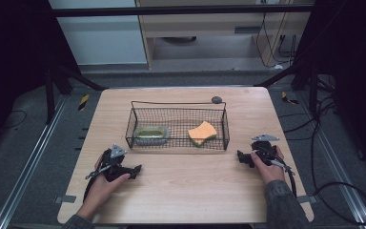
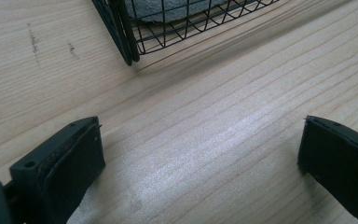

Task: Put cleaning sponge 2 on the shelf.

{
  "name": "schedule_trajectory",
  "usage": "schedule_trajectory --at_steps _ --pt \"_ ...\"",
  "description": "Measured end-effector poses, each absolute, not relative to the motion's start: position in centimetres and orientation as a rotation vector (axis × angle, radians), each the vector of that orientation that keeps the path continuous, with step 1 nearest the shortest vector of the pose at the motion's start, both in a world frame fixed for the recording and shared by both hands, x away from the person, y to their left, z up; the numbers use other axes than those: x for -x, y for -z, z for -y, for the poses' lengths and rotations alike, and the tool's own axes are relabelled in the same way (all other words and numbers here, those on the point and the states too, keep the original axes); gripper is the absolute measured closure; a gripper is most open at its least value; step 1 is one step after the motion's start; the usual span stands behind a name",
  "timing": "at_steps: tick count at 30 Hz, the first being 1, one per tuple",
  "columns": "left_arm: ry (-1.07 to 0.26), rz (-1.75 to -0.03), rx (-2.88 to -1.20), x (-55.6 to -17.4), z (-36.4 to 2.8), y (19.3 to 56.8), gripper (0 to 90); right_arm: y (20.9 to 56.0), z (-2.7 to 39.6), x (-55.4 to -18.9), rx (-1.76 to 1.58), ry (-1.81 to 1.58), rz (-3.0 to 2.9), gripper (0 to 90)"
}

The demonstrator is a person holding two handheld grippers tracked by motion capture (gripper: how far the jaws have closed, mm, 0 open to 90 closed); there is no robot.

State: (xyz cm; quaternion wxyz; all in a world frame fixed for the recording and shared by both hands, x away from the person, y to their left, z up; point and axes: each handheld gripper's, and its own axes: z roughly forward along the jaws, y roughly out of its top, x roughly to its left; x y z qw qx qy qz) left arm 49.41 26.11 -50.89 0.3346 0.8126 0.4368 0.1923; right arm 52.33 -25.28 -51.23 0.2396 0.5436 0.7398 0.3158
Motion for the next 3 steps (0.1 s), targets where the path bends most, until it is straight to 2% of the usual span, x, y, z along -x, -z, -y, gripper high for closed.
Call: schedule_trajectory --at_steps 3 --pt "-0.501 -1.139 -2.122 -49.41 -26.12 50.88 0.0 51.22 25.16 -52.31 -1.491 -0.871 -2.026 2.6"
